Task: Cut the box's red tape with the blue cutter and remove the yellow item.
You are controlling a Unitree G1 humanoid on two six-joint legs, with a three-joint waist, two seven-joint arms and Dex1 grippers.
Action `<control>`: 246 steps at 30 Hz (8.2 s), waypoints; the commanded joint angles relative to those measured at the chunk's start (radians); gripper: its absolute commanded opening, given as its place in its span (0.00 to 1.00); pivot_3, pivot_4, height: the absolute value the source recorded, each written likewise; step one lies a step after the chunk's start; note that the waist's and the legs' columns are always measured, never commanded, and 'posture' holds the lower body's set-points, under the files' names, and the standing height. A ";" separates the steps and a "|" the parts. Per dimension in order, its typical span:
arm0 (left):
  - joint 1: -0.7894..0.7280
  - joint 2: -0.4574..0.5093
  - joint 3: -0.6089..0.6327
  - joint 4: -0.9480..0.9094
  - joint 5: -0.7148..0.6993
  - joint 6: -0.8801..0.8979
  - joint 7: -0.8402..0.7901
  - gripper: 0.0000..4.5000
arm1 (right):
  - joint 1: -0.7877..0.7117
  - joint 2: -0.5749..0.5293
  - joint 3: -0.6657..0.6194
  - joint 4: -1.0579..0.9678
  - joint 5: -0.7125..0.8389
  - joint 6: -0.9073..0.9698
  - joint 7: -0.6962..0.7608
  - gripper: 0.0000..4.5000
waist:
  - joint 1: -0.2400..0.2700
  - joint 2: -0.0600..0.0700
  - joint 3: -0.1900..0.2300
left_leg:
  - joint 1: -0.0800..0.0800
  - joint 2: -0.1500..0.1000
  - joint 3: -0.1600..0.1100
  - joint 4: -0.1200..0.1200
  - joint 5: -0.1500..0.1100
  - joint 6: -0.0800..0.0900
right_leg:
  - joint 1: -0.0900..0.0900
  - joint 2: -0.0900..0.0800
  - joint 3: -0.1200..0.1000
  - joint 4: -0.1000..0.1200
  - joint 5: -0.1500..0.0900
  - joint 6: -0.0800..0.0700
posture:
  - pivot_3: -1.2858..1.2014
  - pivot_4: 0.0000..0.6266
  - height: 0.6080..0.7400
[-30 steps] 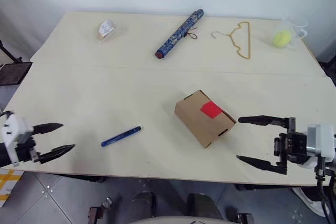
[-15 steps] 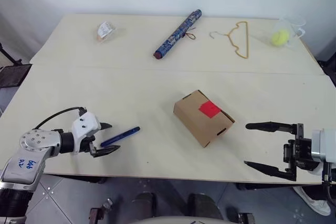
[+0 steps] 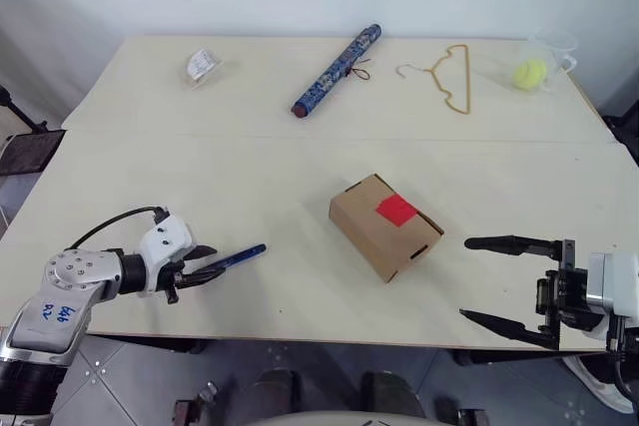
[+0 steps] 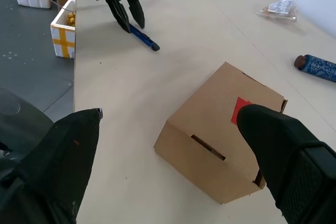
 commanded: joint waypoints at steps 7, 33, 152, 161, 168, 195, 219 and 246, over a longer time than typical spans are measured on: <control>0.047 -0.014 -0.082 0.037 0.052 -0.017 0.012 0.16 | -0.027 0.006 0.025 -0.015 0.003 -0.018 -0.017 1.00 | 0.002 0.003 -0.002 | 0.001 0.000 0.001 0.000 0.000 0.000 | 0.000 -0.001 0.002 0.000 0.000 0.000 | 0.52 0.24 1.00; -0.443 -0.122 -0.540 -0.257 0.138 0.280 -0.131 0.10 | -0.019 -0.073 0.235 -0.241 -0.020 0.259 -0.211 0.46 | 0.003 -0.005 0.001 | -0.008 -0.002 -0.001 0.001 0.000 0.003 | -0.002 0.005 -0.003 -0.004 0.000 0.000 | 0.52 0.24 1.00; -0.574 -0.399 -0.543 -0.229 0.302 -0.282 0.029 0.10 | -0.608 -0.502 0.427 0.153 1.322 1.089 -1.100 0.99 | 0.029 -0.005 0.019 | -0.026 -0.006 -0.002 0.017 0.002 0.015 | -0.004 -0.004 -0.019 -0.022 0.013 0.009 | 0.52 0.24 1.00; -0.605 -0.414 -0.522 -0.173 0.304 -0.301 0.022 0.10 | -0.700 -0.352 0.476 0.182 1.322 1.117 -1.219 0.95 | 0.031 -0.005 0.019 | -0.030 -0.006 -0.005 0.017 0.003 0.015 | -0.004 -0.003 -0.022 -0.020 0.013 0.010 | 0.52 0.24 1.00; -0.615 -0.442 -0.517 -0.164 0.287 -0.311 0.019 0.10 | -0.710 -0.327 0.470 0.198 1.322 1.138 -1.227 0.48 | 0.030 -0.005 0.019 | -0.030 -0.006 -0.005 0.017 0.003 0.016 | -0.004 -0.003 -0.023 -0.019 0.013 0.011 | 0.52 0.24 1.00; -0.625 -0.464 -0.511 -0.154 0.313 -0.304 0.022 0.10 | -0.679 -0.232 0.415 0.217 1.322 1.133 -1.321 0.02 | 0.029 -0.005 0.019 | -0.030 -0.007 -0.005 0.018 0.004 0.017 | -0.003 -0.004 -0.023 -0.018 0.014 0.011 | 0.52 0.24 1.00; -0.560 -0.252 -0.062 0.035 -0.196 -0.052 -0.170 0.59 | -0.195 -0.492 -0.253 0.134 1.322 1.191 -0.943 0.02 | 0.035 -0.005 0.019 | -0.026 -0.007 -0.005 0.019 0.004 0.018 | 0.000 -0.004 -0.022 -0.017 0.014 0.011 | 0.52 0.24 1.00; -0.901 -0.565 -0.395 0.399 0.105 0.066 -0.061 0.00 | -0.219 -0.808 -0.038 -0.044 1.322 0.752 -1.429 0.02 | 0.027 -0.007 0.020 | -0.030 -0.007 -0.001 0.018 0.005 0.020 | -0.005 -0.004 -0.018 -0.018 0.017 0.014 | 0.52 0.24 1.00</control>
